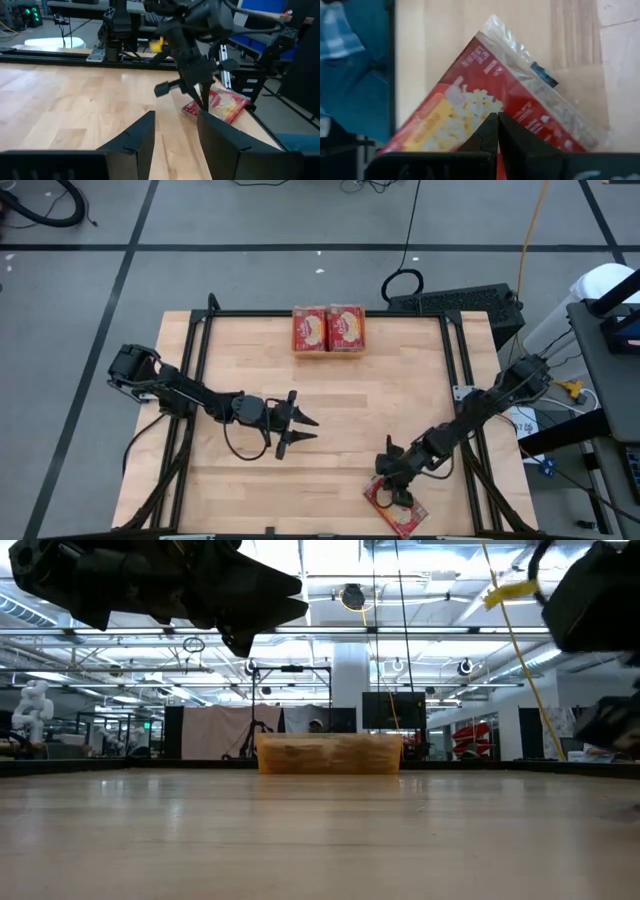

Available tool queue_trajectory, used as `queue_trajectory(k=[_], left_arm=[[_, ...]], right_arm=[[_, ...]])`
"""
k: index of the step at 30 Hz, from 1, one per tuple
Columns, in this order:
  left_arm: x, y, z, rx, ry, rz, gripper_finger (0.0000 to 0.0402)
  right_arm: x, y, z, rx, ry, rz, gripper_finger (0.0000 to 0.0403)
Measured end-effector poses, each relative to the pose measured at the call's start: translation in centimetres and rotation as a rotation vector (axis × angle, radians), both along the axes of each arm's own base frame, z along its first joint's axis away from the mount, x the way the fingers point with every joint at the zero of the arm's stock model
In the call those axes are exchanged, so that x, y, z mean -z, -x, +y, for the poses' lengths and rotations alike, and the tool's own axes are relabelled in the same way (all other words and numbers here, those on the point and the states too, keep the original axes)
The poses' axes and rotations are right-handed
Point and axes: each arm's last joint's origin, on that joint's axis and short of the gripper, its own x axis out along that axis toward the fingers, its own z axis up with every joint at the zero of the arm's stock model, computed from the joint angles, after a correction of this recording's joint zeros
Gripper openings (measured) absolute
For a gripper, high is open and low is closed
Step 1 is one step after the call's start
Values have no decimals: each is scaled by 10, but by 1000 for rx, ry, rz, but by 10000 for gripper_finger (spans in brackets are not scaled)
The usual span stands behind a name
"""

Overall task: Sort popcorn bags into baskets
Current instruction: Put the popcorn pack into the orange bin

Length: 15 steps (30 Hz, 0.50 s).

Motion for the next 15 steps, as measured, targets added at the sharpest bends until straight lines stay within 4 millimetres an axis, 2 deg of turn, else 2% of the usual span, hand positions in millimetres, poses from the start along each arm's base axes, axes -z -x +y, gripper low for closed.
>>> queue_trajectory(k=[3,7,12,15], left_arm=[[0,0,0,1,-11,-2,147],[0,0,0,1,-13,-3,147],[0,-1,2,-15,-11,-2,147],[0,-1,7,-74,-12,-3,147]], right_arm=[[5,-8,-8,-41,47,-30,6],[8,-23,-32,-115,146,-114,6],[6,-46,-78,-249,336,-284,6],[1,-61,-109,-266,429,-418,6]])
